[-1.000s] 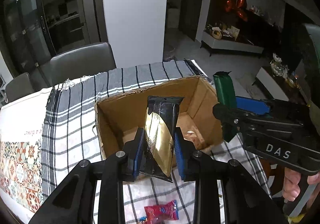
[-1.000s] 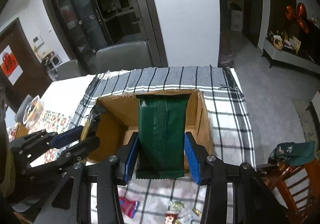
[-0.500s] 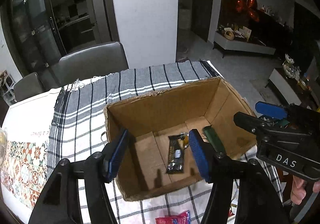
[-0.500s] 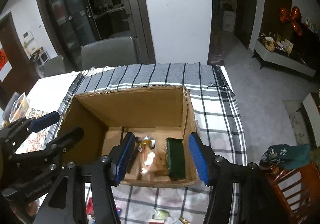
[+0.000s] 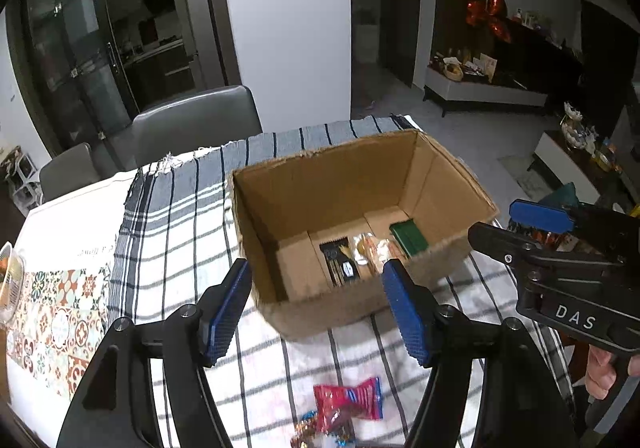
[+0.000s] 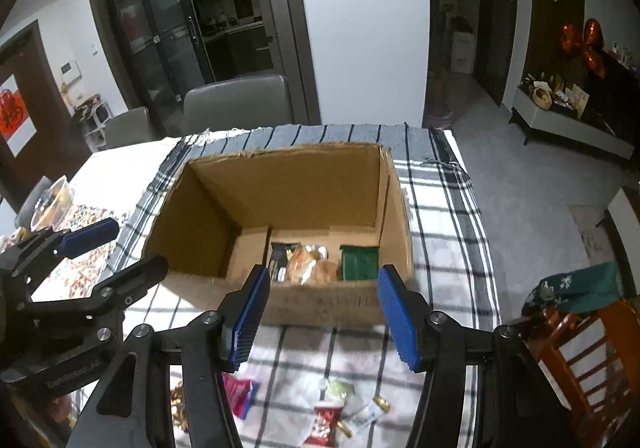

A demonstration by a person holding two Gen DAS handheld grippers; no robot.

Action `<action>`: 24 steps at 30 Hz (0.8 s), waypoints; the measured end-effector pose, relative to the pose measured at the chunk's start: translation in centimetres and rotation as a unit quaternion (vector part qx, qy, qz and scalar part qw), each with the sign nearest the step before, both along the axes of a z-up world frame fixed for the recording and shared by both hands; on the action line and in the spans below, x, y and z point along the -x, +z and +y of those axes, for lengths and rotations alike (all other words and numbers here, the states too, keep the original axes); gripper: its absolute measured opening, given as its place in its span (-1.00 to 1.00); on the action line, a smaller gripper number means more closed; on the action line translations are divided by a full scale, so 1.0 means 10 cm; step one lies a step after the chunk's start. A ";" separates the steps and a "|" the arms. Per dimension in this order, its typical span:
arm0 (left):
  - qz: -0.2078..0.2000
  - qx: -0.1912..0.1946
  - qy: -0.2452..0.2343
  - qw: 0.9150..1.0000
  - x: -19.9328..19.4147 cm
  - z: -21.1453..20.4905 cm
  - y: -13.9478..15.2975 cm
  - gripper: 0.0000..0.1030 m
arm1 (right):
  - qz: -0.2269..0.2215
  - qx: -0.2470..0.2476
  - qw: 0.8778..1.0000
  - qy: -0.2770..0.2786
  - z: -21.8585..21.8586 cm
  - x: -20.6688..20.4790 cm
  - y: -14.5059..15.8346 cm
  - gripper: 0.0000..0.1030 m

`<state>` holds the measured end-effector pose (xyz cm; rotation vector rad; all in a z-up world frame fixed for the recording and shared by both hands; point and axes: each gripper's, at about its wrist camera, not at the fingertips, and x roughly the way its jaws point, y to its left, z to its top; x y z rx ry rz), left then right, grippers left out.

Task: Organize snacks
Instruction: 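Move both tools back down to the remaining snacks beside the box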

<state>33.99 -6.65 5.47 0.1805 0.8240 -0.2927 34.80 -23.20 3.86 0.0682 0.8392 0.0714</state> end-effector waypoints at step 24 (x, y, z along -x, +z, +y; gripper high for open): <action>0.083 -0.011 -0.010 0.996 0.65 0.20 -0.59 0.30 | 0.091 0.002 0.996 0.011 0.24 0.65 -0.54 0.10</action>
